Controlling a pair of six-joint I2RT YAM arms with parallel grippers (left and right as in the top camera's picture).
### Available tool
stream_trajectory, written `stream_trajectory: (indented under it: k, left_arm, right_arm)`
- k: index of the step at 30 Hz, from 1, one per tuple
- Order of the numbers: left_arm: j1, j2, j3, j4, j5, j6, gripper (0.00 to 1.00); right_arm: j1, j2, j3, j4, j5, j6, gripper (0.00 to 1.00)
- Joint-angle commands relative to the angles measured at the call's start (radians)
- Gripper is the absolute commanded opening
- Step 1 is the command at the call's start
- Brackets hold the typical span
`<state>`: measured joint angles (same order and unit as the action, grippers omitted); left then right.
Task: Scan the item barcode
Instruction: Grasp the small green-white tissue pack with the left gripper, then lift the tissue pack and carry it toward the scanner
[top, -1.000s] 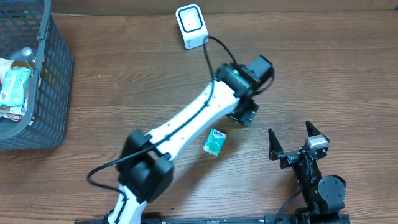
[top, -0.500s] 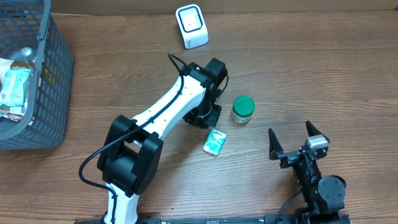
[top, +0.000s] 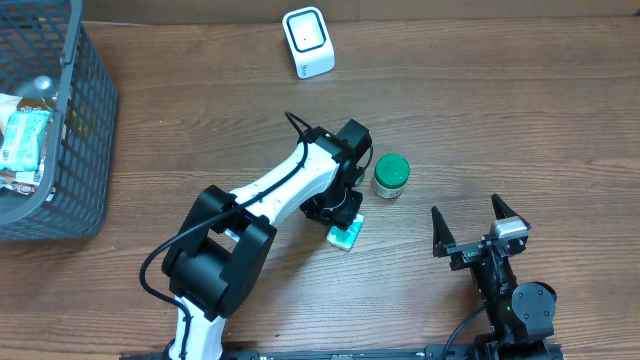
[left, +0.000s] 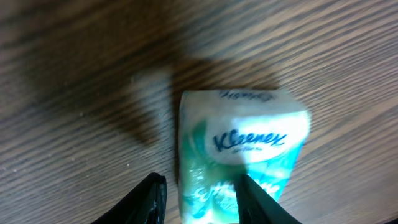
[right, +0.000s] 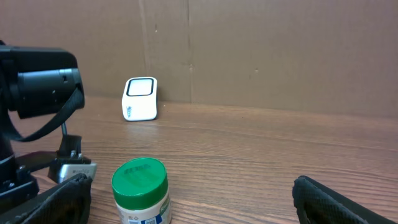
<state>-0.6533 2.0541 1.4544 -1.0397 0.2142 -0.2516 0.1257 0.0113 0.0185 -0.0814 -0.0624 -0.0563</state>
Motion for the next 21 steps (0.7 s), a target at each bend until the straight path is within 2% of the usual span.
stream_trajectory:
  k: [1,2,5,6,10,13,15,18,21]
  left_arm:
    - [-0.001,-0.001,-0.070,0.043,0.015,0.006,0.39]
    - [-0.002,-0.001,-0.088,0.064,0.015,0.000,0.36]
    - [-0.002,-0.001,-0.112,0.105,0.015,0.001,0.07]
    - [0.000,-0.001,-0.109,0.106,0.015,0.001,0.04]
    - [0.028,-0.002,-0.047,0.052,-0.082,0.000,0.04]
    - [0.055,-0.002,0.021,0.011,-0.351,-0.069,0.04]
    - [0.072,-0.002,0.031,0.027,-0.454,-0.126,0.04]
    - [0.109,-0.002,0.031,0.055,-0.425,-0.181,0.04]
    - [0.167,-0.001,0.031,0.086,-0.319,-0.186,0.04]
  right_arm:
    - [-0.003,-0.007,-0.011,0.003,0.008,-0.005,1.00]
    - [-0.003,-0.007,-0.011,0.003,0.008,-0.005,1.00]
    - [-0.003,-0.007,-0.011,0.003,0.008,-0.005,1.00]
    - [-0.003,-0.007,-0.011,0.003,0.008,-0.005,1.00]
    - [-0.003,-0.007,-0.011,0.003,0.008,-0.005,1.00]
    - [-0.003,-0.007,-0.011,0.003,0.008,-0.005,1.00]
    - [-0.003,-0.007,-0.011,0.003,0.009,-0.005,1.00]
    - [-0.003,-0.007,-0.011,0.003,0.008,-0.005,1.00]
    - [-0.003,-0.007,-0.011,0.003,0.008,-0.005,1.00]
